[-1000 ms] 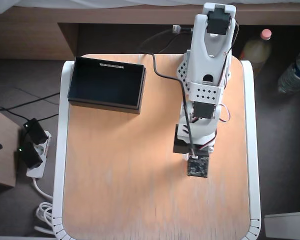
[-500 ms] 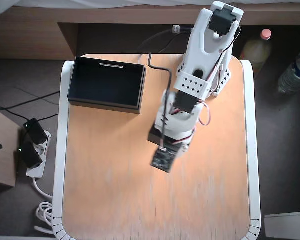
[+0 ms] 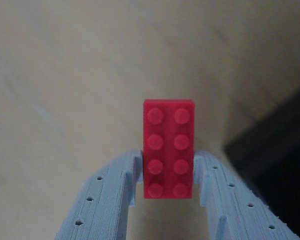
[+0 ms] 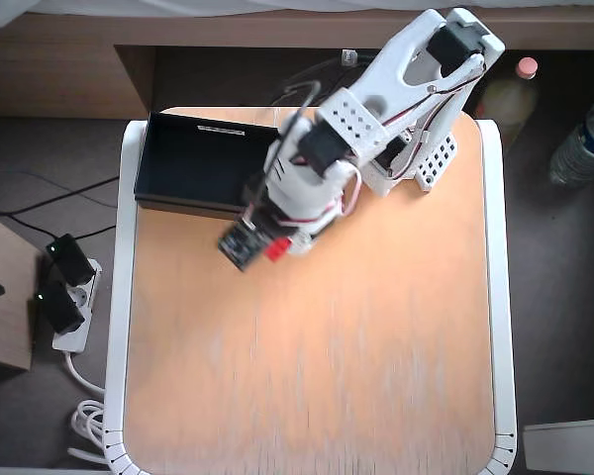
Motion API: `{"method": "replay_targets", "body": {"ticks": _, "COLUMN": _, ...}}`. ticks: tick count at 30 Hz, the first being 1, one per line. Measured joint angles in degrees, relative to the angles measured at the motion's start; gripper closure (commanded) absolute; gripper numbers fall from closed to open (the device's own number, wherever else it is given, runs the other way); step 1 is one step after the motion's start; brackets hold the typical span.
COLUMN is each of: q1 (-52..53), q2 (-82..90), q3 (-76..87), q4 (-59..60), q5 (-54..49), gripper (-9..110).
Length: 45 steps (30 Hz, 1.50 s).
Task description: Grasp a lego block and put it in the bin.
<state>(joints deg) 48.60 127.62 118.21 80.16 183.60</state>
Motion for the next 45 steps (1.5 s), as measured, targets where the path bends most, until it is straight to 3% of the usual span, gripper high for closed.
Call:
{"method": "replay_targets", "body": {"ticks": 14, "q1": 16.4, "q2": -3.8, "q3": -7.6, "q4": 3.0, "q5": -7.9, "gripper": 101}}
{"method": "replay_targets", "body": {"ticks": 31, "q1": 29.8, "q2": -16.9, "q3": -8.3, "q4": 4.0, "q5": -5.3, "gripper": 101}}
{"method": "replay_targets", "body": {"ticks": 45, "q1": 32.9, "q2": -21.6, "q3": -8.3, "q4": -8.0, "q5": -9.0, "gripper": 101}}
